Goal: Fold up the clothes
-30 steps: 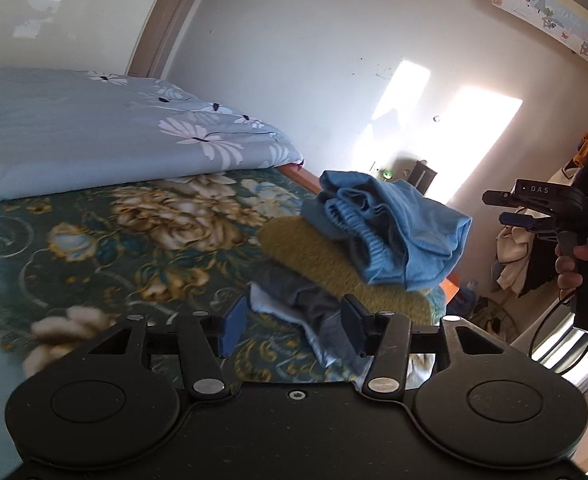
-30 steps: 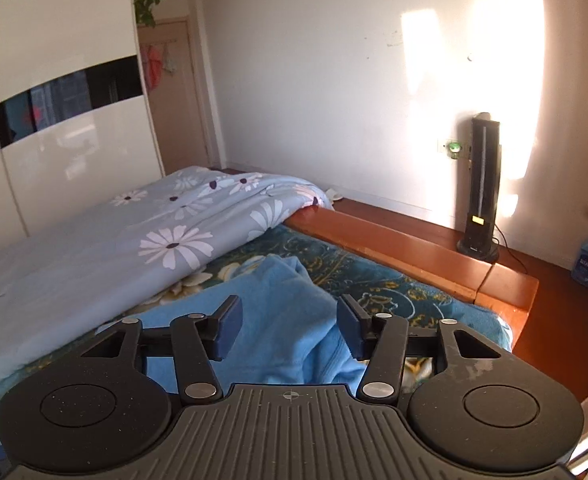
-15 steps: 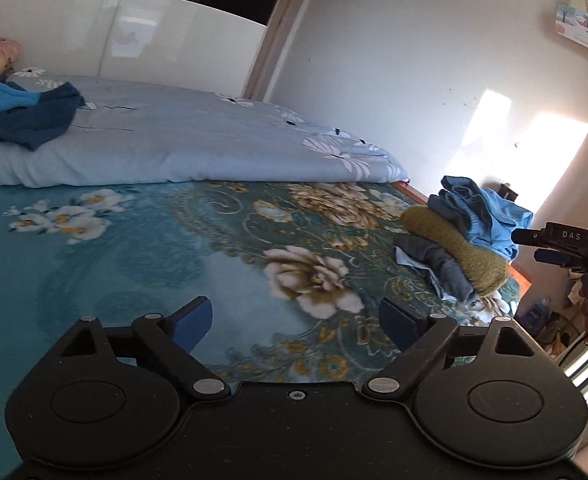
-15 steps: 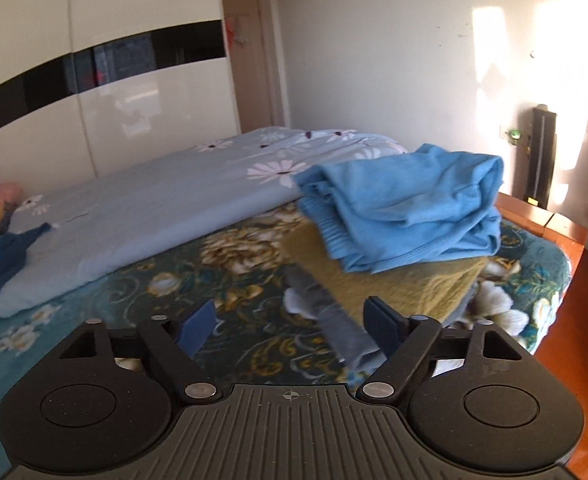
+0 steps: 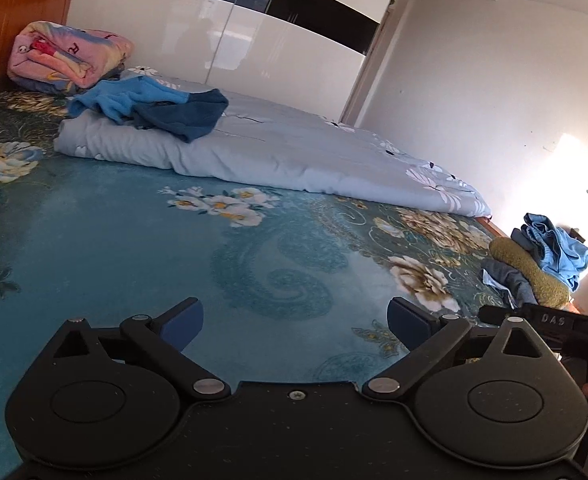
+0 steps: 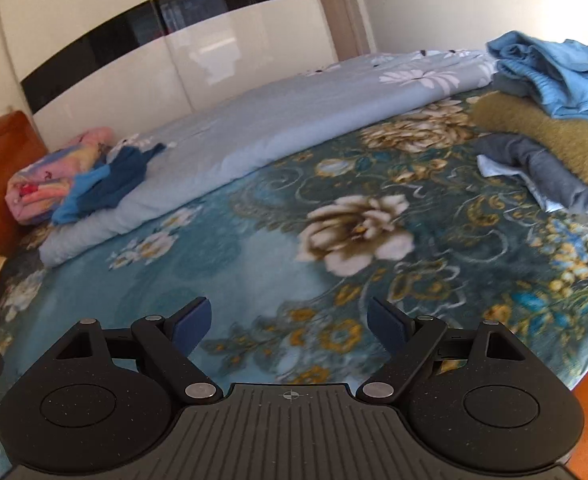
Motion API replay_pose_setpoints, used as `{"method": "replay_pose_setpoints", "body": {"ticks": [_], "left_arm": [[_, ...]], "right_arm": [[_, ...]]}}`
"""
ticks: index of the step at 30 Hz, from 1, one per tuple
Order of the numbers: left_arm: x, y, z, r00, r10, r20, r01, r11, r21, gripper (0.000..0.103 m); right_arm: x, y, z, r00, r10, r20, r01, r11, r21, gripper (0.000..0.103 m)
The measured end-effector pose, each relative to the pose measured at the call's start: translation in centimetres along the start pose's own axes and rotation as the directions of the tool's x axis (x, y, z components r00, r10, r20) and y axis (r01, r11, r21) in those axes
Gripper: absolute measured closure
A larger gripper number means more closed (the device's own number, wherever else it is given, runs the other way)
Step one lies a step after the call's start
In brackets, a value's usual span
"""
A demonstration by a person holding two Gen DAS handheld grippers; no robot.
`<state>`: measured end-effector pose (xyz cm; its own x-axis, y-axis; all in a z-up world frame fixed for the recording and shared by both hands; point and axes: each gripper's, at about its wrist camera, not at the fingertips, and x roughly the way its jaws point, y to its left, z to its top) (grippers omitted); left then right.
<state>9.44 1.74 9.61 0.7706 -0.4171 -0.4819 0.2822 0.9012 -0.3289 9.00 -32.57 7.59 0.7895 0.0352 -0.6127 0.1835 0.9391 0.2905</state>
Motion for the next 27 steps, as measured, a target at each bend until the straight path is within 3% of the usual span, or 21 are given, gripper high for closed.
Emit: {"method": "replay_pose_setpoints", "body": {"ticks": [4,7,9,14,18,20,23,27], "left_arm": [[-1.9,2.4,-0.8,0.998,0.055,0.005,-0.055,0.998,-0.026,0.002],[-2.7,4.6,-2.3,0.993,0.115,-0.035,-0.118,0.99,-0.074,0.002],[-3.5,5.9,-3.5,0.989,0.14,-0.055,-0.145,0.985,-0.094,0.002],[-4.9,8.2,-6.6,0.966,0.248,-0.069,-0.254,0.963,-0.094,0.002],[-4.8,8.8,-8.8,0.919,0.39,-0.065,-0.393,0.918,-0.056,0.002],[-4.9,8.8,-9.7,0.902,0.428,-0.056,-0.43,0.902,-0.037,0.002],[-5.0,8.5,-10.4,0.889,0.455,-0.043,-0.457,0.889,-0.032,0.002],[-5.5,7.6,-10.9,0.9,0.436,0.011,-0.435,0.9,-0.034,0.002]], "right_arm": [[1.8,5.7,-3.3,0.998,0.05,-0.048,-0.054,0.996,-0.067,0.017],[2.4,9.5,-5.7,0.994,0.064,-0.084,-0.077,0.985,-0.152,0.005],[2.4,11.4,-7.3,0.99,0.087,-0.109,-0.106,0.977,-0.186,0.005],[2.0,15.4,-10.9,0.979,0.128,-0.159,-0.167,0.951,-0.261,0.0],[0.9,17.4,-13.3,0.977,0.135,-0.164,-0.184,0.923,-0.338,0.0],[0.3,17.7,-14.0,0.977,0.143,-0.157,-0.191,0.914,-0.357,0.0],[-0.6,17.9,-14.8,0.98,0.152,-0.131,-0.192,0.903,-0.384,0.0],[-1.9,17.7,-15.7,0.987,0.143,-0.08,-0.163,0.885,-0.436,0.0]]}}
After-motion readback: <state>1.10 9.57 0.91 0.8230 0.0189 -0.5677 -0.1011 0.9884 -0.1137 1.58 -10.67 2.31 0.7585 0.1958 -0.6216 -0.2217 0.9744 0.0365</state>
